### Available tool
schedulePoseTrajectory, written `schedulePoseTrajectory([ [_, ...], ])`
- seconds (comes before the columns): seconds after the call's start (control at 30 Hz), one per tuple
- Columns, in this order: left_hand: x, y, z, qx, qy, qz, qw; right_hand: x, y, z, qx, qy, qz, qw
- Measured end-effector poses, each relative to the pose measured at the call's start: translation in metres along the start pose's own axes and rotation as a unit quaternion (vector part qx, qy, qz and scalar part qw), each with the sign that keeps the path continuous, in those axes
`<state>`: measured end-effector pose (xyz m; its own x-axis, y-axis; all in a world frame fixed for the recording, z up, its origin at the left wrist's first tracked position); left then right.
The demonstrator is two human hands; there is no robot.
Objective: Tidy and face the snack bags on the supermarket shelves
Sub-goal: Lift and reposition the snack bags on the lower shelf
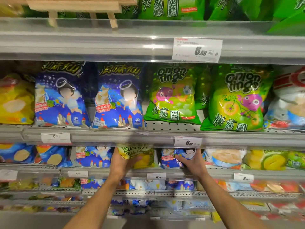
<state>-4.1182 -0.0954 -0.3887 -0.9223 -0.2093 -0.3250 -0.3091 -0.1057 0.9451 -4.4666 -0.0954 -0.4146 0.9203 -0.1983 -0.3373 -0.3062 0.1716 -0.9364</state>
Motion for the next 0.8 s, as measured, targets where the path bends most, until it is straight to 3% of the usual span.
schedulePoseTrajectory([
  [0.13, 0.002, -0.015, -0.010, 0.009, -0.052, -0.028, 0.998, 0.003, -0.009, 0.002, -0.008, 0.013, 0.005, 1.000],
  [0.23, -0.005, -0.004, -0.008, 0.104, -0.044, -0.056, 0.992, 0.001, -0.016, 0.011, -0.008, 0.039, -0.001, 0.999],
  [0.3, -0.001, -0.014, -0.010, 0.052, -0.064, -0.059, 0.995, 0.002, -0.019, 0.018, -0.006, 0.047, -0.008, 0.999],
  [0.47, -0.013, -0.021, -0.009, -0.066, -0.034, -0.076, 0.994, 0.003, -0.029, 0.030, 0.012, 0.073, 0.012, 0.997],
  [0.8, -0.012, -0.017, -0.009, -0.069, -0.047, -0.051, 0.995, -0.023, -0.022, 0.068, 0.022, 0.146, -0.065, 0.987],
])
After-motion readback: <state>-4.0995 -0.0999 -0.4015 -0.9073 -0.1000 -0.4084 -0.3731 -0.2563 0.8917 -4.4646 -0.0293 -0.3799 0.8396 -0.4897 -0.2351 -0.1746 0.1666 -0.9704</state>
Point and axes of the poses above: each hand's wrist, its own z-axis away from the middle knuckle, its own x-axis out of the palm, y = z × x, the point moved 10 cm from there along -z, towards the middle knuckle, and after that the axes turned 4 degrees about -z, right-handed, at the moved point
